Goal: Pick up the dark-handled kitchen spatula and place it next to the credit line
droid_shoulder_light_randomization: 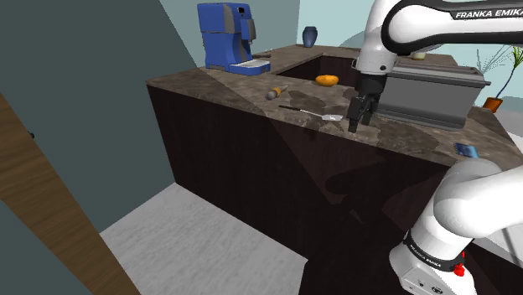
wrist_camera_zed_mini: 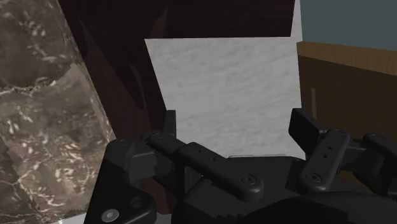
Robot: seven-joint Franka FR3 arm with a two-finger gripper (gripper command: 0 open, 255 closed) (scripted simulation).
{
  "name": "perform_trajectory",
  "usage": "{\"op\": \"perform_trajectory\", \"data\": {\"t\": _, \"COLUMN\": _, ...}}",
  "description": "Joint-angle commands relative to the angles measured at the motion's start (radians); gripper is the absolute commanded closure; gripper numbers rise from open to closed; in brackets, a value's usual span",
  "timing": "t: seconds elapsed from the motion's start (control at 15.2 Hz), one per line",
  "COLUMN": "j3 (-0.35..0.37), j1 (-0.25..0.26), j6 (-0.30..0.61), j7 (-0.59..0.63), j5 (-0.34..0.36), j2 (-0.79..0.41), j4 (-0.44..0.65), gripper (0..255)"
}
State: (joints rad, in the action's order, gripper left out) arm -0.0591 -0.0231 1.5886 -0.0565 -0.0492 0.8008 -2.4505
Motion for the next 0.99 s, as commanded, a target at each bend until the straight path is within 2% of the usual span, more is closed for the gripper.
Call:
{"op": "perform_trajectory", "data": {"t": 0.0, "j3": 0.000, "j1": 0.000, "j6": 0.000, "j7": 0.000, "j5": 0.000, "j2": 0.000, "j4": 0.000, "gripper": 0}}
{"op": "perform_trajectory", "data": {"t": 0.46, "j3": -0.075, "j1": 0.002, "j6": 0.146, "j7": -0.136, "j5": 0.056, "j2": -0.237, "j4": 0.125, "gripper": 0}}
{"op": "perform_trajectory", "data": {"t": 0.92, "j3": -0.137, "j1": 0.011, "j6": 0.244, "j7": -0.267, "j5": 0.065, "j2": -0.482, "j4": 0.310, "gripper": 0}}
